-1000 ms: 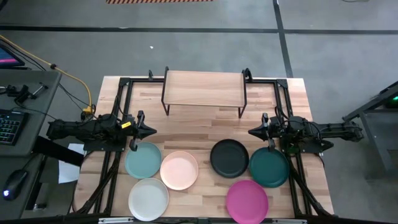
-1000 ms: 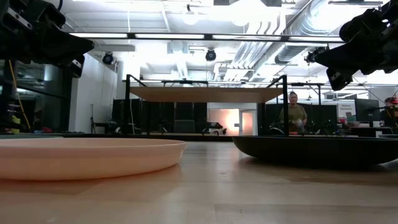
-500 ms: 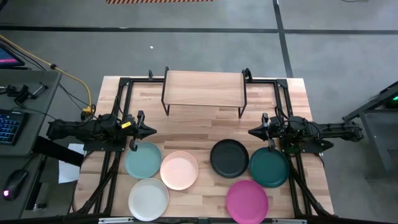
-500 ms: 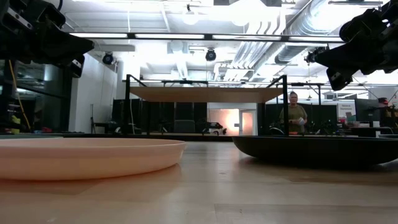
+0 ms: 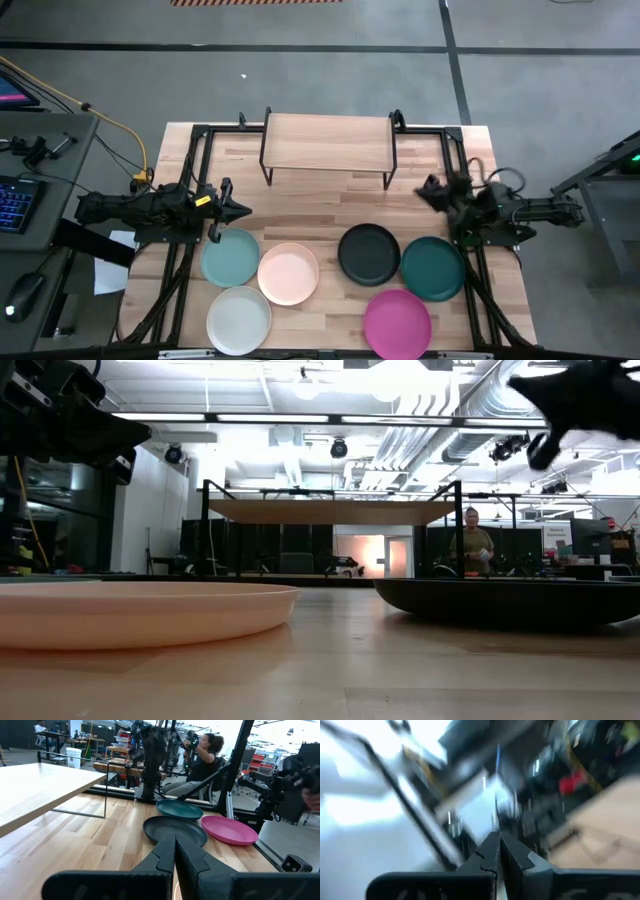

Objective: Place and stack plates onto a shelf
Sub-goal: Put the black plate on the shelf

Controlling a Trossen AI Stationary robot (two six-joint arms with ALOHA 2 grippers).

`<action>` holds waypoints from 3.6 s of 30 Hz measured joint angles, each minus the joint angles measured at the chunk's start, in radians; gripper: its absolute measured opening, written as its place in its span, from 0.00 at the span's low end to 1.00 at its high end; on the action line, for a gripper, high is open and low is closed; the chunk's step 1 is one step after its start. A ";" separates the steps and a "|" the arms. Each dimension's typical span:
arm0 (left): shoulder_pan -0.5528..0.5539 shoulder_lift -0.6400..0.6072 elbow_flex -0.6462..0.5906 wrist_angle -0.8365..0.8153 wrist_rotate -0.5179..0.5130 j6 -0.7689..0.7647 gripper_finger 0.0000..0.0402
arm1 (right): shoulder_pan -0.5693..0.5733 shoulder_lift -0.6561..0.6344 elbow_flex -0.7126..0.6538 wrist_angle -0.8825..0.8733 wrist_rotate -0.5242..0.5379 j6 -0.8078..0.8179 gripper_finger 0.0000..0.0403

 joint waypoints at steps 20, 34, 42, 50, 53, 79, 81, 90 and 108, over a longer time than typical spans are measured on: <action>0.000 0.000 0.000 0.000 0.000 0.000 0.00 | 0.000 0.528 0.647 -0.902 0.147 0.033 0.13; 0.000 0.000 0.000 0.000 0.000 0.000 0.00 | 0.005 0.967 0.629 -1.134 -0.138 0.327 0.50; 0.000 0.000 0.000 0.000 0.000 0.000 0.00 | 0.092 1.114 0.630 -1.088 -0.104 0.506 0.50; 0.000 0.000 0.000 0.000 0.000 0.000 0.00 | 0.147 1.310 0.631 -1.023 -0.071 0.575 0.50; 0.000 0.000 0.000 0.000 0.000 0.000 0.00 | 0.152 1.361 0.631 -1.008 -0.071 0.594 0.50; 0.000 0.000 0.000 0.000 0.000 0.000 0.00 | 0.175 1.349 0.629 -0.940 -0.022 0.528 0.00; 0.000 0.000 0.000 0.000 0.000 0.000 0.00 | 0.175 1.307 0.628 -0.939 -0.007 0.507 0.00; 0.000 0.000 0.000 0.000 0.000 0.000 0.00 | 0.173 1.073 0.629 -0.921 0.016 0.419 0.00; 0.000 0.000 0.000 0.000 0.000 0.000 0.00 | 0.090 0.968 0.724 -0.614 0.323 0.501 0.00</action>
